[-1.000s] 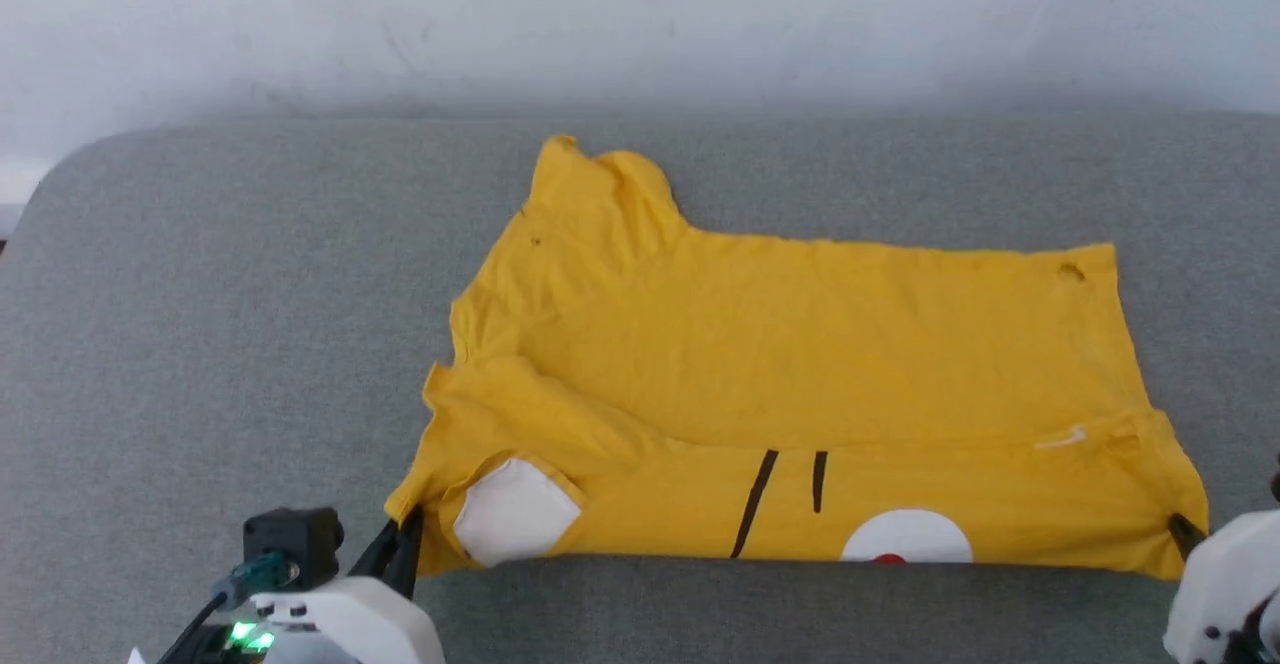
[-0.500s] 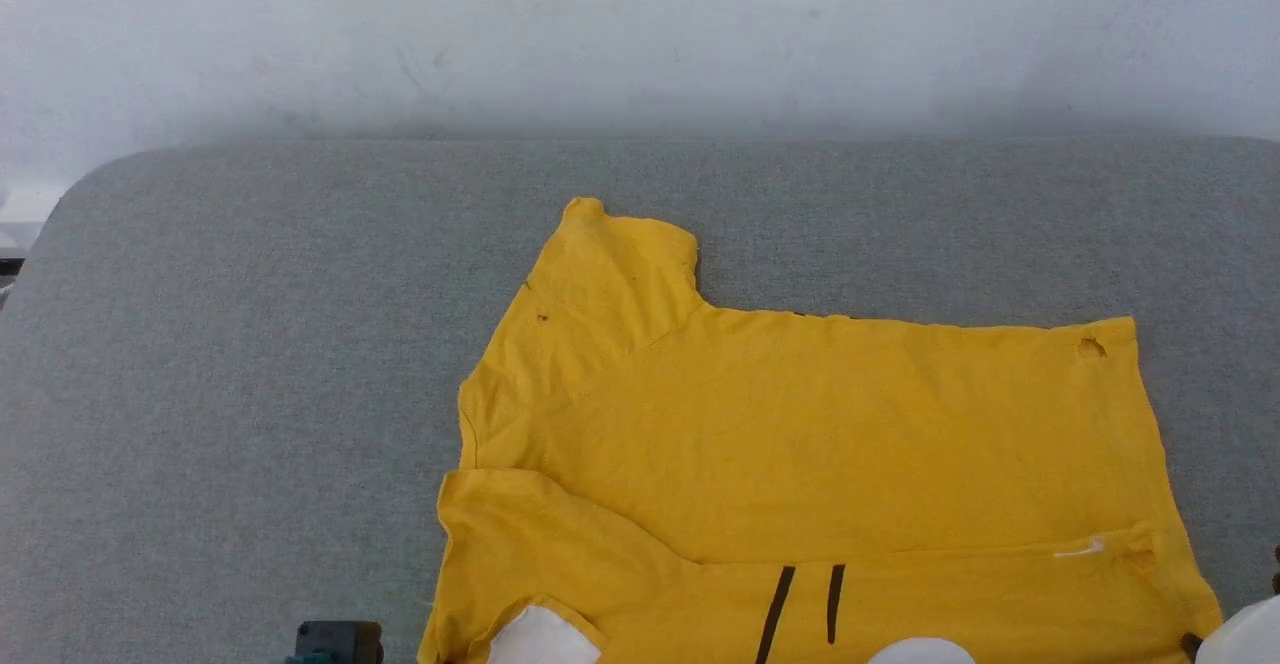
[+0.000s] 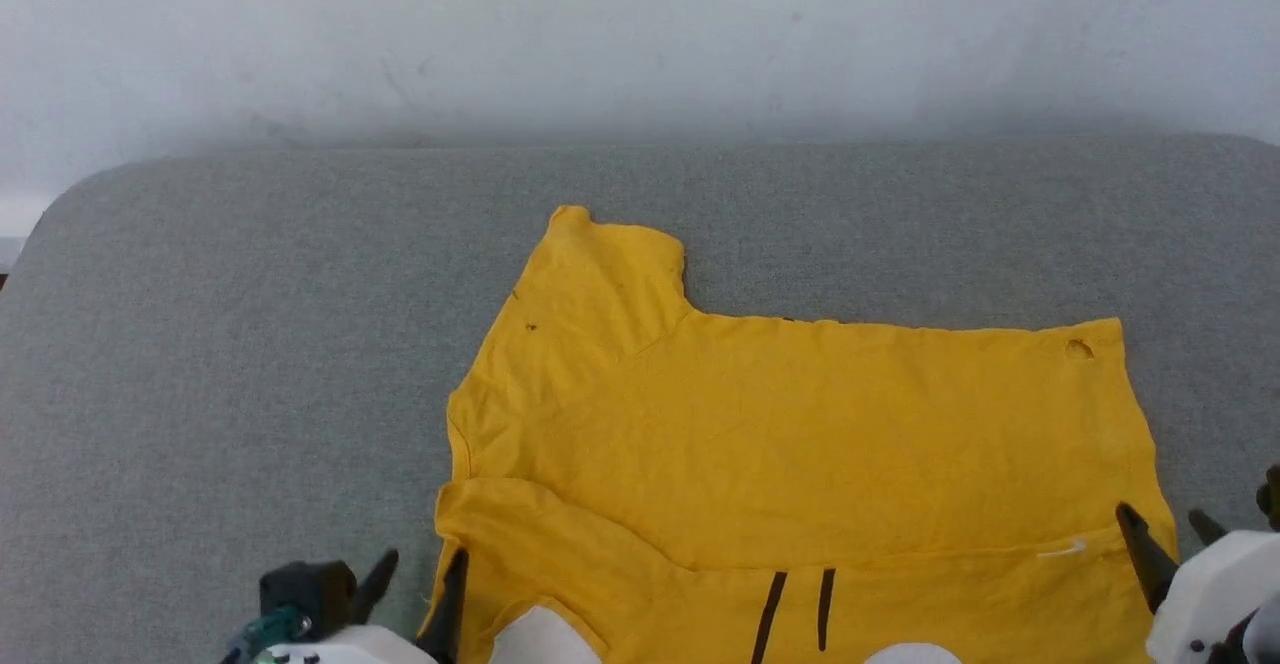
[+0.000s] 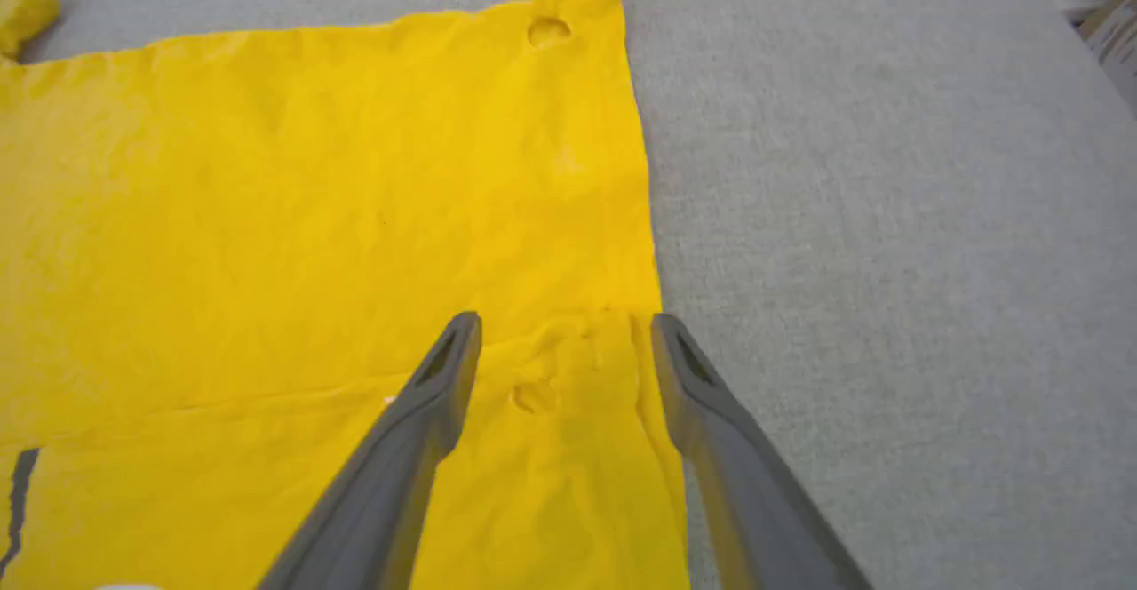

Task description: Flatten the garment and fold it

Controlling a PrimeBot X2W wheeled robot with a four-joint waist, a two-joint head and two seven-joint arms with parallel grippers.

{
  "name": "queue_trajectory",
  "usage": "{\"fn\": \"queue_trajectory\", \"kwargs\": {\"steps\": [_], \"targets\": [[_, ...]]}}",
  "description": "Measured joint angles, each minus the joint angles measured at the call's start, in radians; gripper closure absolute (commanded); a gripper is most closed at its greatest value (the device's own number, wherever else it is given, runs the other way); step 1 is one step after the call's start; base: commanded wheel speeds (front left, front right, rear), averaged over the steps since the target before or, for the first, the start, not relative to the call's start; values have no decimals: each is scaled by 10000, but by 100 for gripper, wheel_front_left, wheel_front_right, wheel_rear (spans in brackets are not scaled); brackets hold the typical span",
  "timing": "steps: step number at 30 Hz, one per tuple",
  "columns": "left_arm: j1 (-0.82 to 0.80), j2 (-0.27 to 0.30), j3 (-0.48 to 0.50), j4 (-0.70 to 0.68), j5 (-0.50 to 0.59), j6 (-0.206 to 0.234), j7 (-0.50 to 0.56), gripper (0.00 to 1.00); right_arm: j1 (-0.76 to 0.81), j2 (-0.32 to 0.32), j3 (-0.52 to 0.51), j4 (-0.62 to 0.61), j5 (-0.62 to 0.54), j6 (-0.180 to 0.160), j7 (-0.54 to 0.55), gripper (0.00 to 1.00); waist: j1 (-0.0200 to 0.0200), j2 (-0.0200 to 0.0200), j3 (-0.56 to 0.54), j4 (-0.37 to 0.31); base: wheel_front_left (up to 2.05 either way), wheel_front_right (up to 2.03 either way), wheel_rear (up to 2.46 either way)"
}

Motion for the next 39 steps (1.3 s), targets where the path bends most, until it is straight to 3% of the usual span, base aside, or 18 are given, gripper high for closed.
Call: {"fn": "queue_trajectory", "kwargs": {"steps": [7,15,21,27,31,39], "targets": [[-870,-96,673,-493,439,-324,-2057,0,-267,-679,1290,-1273,403,0,-2667,0,0,0,-76,-296,0,0,0],[-2638,-188,1066,-439,884,-571,-2286,0,-682,-59,2013,-1801,644,0,-4865,0,0,0,413,-791,0,0,0],[-5125,635,587,353,1283,-984,290,0,-1133,-138,2740,-1804,654,0,-5674,0,1,0,1282,-1205,0,0,0],[-7758,1241,90,1580,961,-2355,3398,0,-1796,-102,3208,-1806,617,0,-5969,0,3,0,2289,-1771,0,0,0],[-9101,1448,-92,2663,631,-2874,5133,0,-2081,2,3513,-1791,589,0,-6063,0,3,0,2898,-2209,0,0,0],[-10465,1783,-96,4355,-77,-3039,7729,0,-2263,215,3722,-1572,479,0,-6128,0,1,0,3810,-3133,0,0,0]]}}
